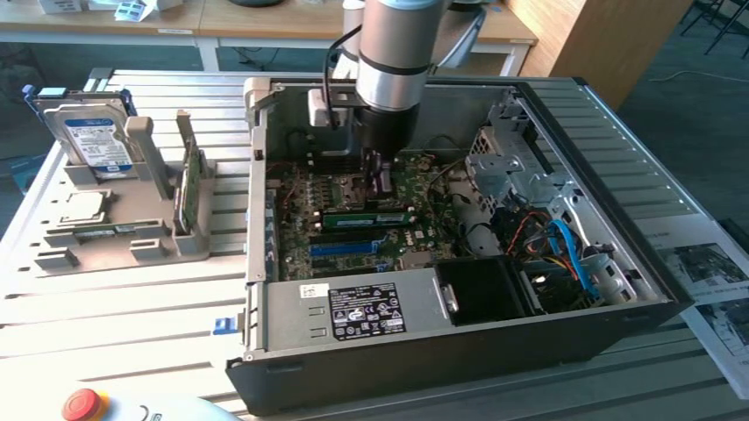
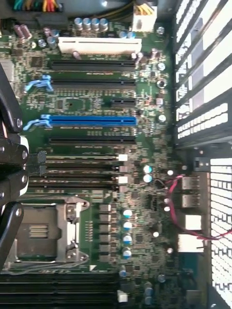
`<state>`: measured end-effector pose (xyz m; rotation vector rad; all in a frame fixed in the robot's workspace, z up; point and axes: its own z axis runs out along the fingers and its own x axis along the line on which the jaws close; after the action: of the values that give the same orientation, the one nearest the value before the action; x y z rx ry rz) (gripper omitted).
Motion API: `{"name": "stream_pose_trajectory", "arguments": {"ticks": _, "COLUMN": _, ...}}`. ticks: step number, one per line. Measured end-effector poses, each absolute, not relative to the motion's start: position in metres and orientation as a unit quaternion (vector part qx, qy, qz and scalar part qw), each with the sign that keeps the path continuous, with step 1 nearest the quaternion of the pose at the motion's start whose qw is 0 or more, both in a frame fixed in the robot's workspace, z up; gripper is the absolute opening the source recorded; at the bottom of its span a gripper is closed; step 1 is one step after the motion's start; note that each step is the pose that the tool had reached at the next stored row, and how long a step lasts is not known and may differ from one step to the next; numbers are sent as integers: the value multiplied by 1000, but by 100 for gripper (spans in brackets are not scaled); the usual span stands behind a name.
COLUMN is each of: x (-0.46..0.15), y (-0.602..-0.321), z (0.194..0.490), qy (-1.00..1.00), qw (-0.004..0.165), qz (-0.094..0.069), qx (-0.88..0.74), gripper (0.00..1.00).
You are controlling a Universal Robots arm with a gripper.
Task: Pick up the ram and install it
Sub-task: 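Press down the ram until it locks into place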
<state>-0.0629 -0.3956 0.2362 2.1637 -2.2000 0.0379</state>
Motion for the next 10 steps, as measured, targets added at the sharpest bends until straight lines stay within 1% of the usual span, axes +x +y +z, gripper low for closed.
{"name": "stream_pose_trajectory", "arguments": {"ticks": 10, "x": -72, "y": -395, "z": 236, "qy": -713, "qw": 29, "qz": 13, "qx": 701, "gripper": 10}}
